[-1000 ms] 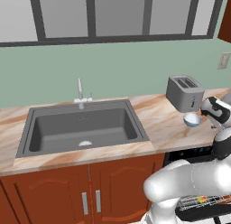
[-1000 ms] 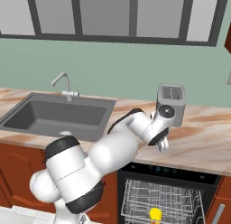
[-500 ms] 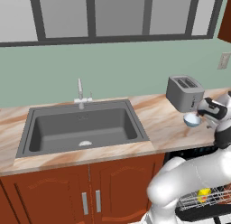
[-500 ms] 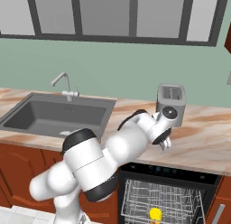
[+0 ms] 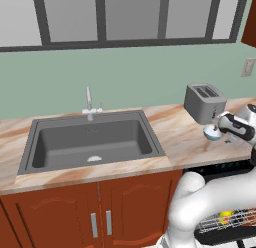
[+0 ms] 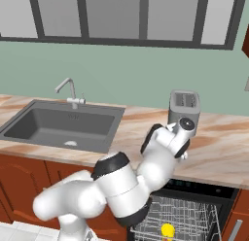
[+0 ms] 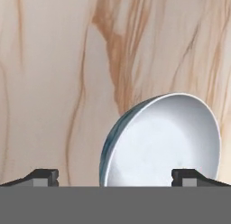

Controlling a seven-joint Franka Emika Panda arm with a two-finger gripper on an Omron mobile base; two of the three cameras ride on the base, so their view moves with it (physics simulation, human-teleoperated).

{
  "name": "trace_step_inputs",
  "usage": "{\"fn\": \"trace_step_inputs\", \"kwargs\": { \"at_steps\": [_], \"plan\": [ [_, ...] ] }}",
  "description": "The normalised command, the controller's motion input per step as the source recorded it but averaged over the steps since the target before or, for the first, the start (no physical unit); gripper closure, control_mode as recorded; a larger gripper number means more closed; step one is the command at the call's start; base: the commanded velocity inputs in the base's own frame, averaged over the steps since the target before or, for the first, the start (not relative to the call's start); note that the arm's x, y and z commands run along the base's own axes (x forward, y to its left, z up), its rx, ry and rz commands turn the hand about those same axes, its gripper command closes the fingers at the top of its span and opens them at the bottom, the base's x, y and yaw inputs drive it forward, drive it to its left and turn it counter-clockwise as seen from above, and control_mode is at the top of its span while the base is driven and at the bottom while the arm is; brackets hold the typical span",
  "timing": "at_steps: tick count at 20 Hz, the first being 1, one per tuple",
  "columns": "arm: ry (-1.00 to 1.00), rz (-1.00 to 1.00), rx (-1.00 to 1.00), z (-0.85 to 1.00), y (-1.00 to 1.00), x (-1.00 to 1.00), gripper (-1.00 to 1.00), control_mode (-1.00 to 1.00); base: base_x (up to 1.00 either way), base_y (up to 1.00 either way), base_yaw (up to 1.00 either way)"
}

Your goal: Pick up the cup and bowl from the counter, place them in the dishwasher, and close the dishwasher door.

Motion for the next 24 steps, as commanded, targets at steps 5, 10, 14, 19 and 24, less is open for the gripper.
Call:
{"fn": "trace_step_inputs", "kwargs": {
  "at_steps": [5,10,14,19,24],
  "plan": [
    [0.00,0.06,0.00,-0.26,-0.05,0.27,1.00,-1.00,0.00,0.00,0.00],
    [0.00,0.06,0.00,-0.26,0.00,0.14,1.00,-1.00,0.00,0.00,0.00],
    [0.00,0.05,0.00,-0.07,-0.06,0.00,1.00,-1.00,0.00,0.00,0.00],
    [0.00,0.03,-0.08,0.00,-0.02,-0.08,1.00,-1.00,0.00,0.00,0.00],
    [0.00,0.01,-0.21,0.17,0.03,-0.20,1.00,-1.00,0.00,0.00,0.00]
  ]
}}
